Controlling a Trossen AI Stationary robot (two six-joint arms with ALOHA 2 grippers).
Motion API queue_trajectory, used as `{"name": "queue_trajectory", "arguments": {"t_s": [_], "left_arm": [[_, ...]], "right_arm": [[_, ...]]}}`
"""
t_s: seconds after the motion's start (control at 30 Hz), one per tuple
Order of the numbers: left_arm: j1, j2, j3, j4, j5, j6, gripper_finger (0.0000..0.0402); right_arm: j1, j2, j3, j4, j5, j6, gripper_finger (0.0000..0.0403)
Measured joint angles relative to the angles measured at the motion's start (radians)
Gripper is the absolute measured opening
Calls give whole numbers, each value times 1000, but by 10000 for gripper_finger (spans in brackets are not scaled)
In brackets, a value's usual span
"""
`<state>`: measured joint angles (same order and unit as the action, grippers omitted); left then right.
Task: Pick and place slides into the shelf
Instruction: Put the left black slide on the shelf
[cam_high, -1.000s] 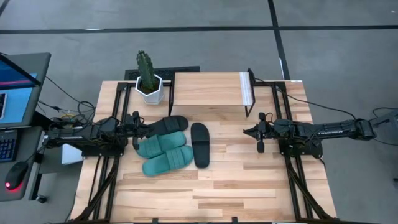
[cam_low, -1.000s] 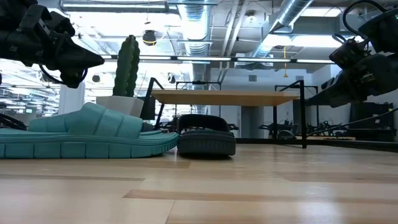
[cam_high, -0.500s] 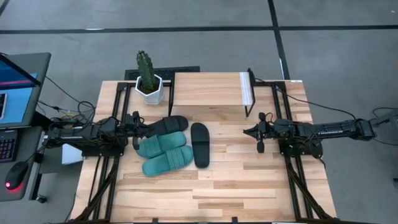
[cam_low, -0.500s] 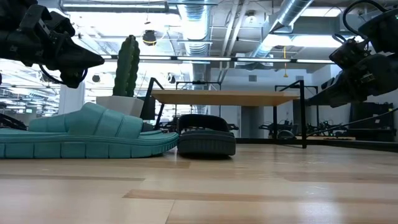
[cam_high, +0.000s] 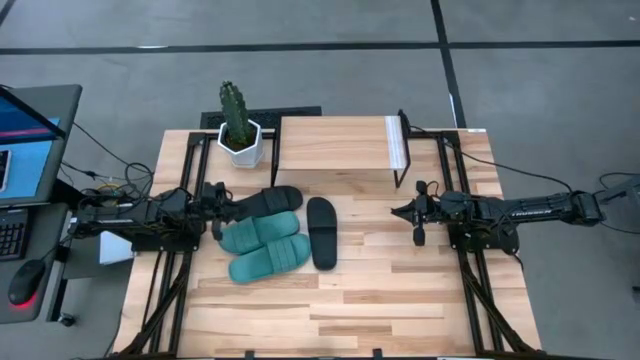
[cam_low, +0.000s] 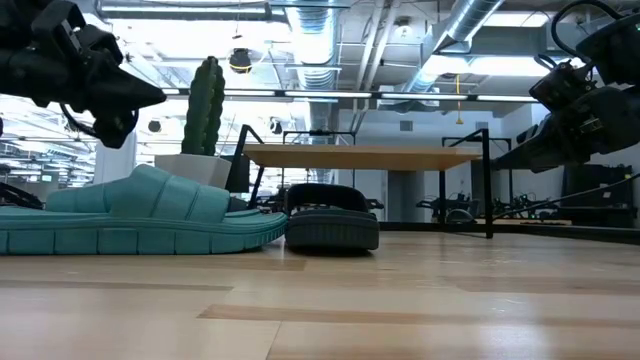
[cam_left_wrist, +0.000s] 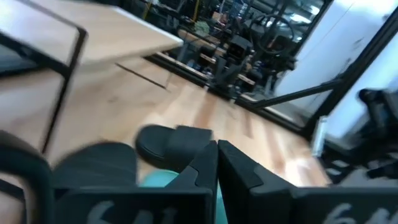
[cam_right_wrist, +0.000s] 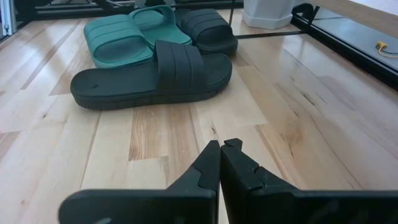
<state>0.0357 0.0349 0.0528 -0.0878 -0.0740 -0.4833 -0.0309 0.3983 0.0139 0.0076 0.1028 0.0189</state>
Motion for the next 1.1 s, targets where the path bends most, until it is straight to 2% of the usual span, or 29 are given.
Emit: {"name": "queue_trajectory", "arguments": {"t_s": [0.13, 0.27, 0.47, 0.6, 0.77, 0.9, 1.0, 1.1], "left_arm": [[0, 0, -1, 7, 42, -68, 0], [-24, -4, 10, 15, 38, -34, 0], [-104, -5, 104, 87, -68, 187, 0], [-154, -5, 150, 237, -90, 342, 0], [-209, -5, 160, 428, 3, 525, 0], [-242, -3, 159, 434, 71, 628, 0], [-255, 9, 134, 426, 5, 618, 0], [-259, 27, 109, 385, -142, 561, 0]], "right_arm": [[0, 0, 0, 0, 0, 0, 0], [0, 0, 0, 0, 0, 0, 0], [0, 0, 0, 0, 0, 0, 0], [0, 0, 0, 0, 0, 0, 0], [0, 0, 0, 0, 0, 0, 0], [0, 0, 0, 0, 0, 0, 0], [0, 0, 0, 0, 0, 0, 0], [0, 0, 0, 0, 0, 0, 0]]}}
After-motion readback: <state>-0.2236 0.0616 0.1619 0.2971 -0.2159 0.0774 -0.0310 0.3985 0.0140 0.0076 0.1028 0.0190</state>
